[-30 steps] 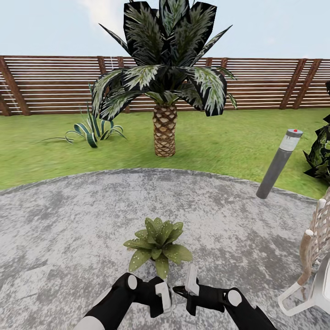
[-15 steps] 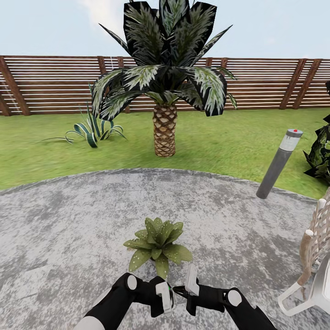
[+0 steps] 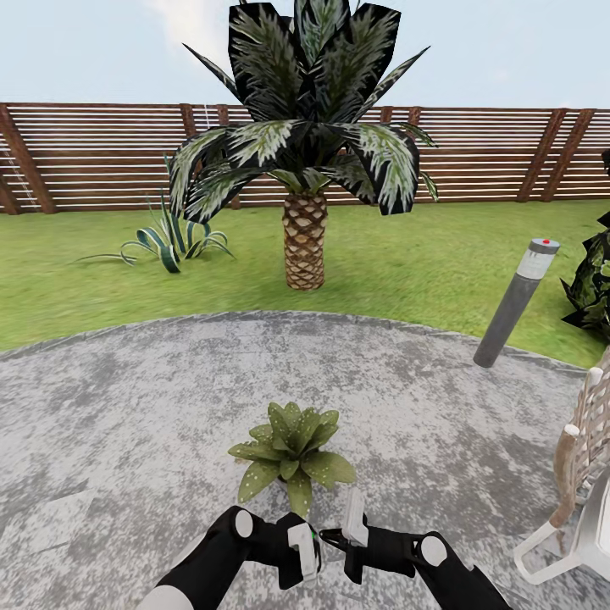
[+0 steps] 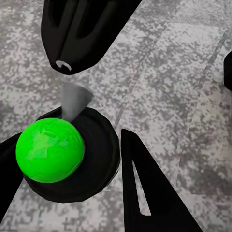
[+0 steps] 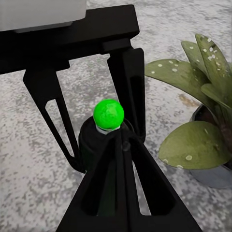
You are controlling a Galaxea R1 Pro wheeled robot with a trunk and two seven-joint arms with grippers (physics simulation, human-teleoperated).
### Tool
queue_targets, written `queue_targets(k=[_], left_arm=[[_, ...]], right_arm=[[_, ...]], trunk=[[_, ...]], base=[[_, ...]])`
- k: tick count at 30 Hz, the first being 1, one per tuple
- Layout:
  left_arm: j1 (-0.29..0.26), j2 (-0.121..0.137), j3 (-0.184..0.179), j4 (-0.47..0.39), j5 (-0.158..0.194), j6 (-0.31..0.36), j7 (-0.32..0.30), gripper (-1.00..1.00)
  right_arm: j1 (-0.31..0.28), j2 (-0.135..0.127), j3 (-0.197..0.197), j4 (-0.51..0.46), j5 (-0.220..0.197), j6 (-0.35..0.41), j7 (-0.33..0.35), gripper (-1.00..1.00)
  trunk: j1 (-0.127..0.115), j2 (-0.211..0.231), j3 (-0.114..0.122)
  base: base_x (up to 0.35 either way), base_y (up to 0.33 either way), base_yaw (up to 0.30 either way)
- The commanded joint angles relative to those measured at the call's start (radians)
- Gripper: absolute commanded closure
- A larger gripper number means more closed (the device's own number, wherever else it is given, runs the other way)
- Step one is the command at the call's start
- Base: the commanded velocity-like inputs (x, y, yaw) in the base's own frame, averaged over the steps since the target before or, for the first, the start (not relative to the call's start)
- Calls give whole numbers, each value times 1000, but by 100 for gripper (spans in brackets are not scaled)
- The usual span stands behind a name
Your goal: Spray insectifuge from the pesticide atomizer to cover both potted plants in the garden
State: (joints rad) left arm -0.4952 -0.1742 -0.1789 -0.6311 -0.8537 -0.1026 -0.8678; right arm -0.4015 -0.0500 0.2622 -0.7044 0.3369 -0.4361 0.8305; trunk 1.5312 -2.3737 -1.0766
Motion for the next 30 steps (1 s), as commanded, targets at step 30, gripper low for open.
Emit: queue_targets(k=[30], left_arm=[[1,43,-3,56,49,-43,0,100]], right_arm=[[0,-1,2,-1,7,-4,-2,100]], trunk=[[0,0,-1]], base=[[0,0,0]])
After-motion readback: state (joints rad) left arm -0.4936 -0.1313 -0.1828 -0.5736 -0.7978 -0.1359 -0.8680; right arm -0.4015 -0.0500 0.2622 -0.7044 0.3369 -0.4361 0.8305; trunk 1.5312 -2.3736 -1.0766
